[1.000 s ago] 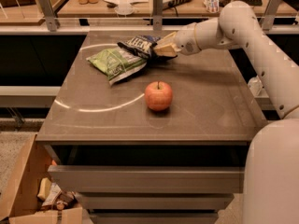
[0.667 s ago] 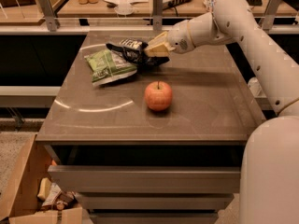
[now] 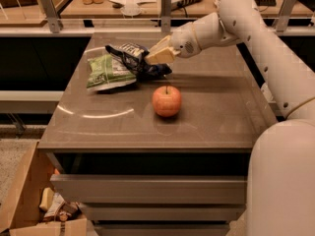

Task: Move blue chip bag near green jalapeno chip bag

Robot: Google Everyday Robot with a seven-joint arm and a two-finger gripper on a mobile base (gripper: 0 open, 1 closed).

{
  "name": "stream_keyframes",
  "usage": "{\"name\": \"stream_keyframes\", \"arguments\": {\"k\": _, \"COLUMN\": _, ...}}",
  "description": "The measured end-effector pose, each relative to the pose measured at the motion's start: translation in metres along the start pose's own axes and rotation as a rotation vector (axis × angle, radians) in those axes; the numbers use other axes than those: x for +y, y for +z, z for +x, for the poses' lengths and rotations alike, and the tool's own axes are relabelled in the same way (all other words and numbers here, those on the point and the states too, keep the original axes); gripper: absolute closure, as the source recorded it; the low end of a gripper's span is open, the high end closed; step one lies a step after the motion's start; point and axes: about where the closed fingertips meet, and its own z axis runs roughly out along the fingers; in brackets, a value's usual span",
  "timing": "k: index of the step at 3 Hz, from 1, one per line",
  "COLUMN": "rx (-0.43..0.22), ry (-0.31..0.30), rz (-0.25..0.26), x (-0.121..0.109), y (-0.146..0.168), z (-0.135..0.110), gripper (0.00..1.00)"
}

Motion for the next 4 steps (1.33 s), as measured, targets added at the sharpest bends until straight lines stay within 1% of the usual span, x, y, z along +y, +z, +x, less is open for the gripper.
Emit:
{"name": "stream_keyframes", "arguments": {"k": 1, "rx": 0.003, "ry": 0.009, "rz": -0.02, "x": 0.003, "y": 0.005, "z": 0.004, "gripper": 0.02}}
{"name": "stream_keyframes", "arguments": {"k": 2, "rx": 0.003, "ry": 0.015, "rz": -0.011, "x": 0.001, "y": 0.005, "z": 0.005, "gripper": 0.0}}
{"name": "stream_keyframes", "arguments": {"k": 3, "rx": 0.007, "ry": 0.017, "rz": 0.107, "x": -0.031, "y": -0.009, "z": 0.006, "gripper": 0.0}}
{"name": "stream_keyframes", "arguments": {"k": 4, "rx": 0.057, "ry": -0.057, "rz": 0.343, "x": -0.09, "y": -0.048, "z": 0.002, "gripper": 0.0}}
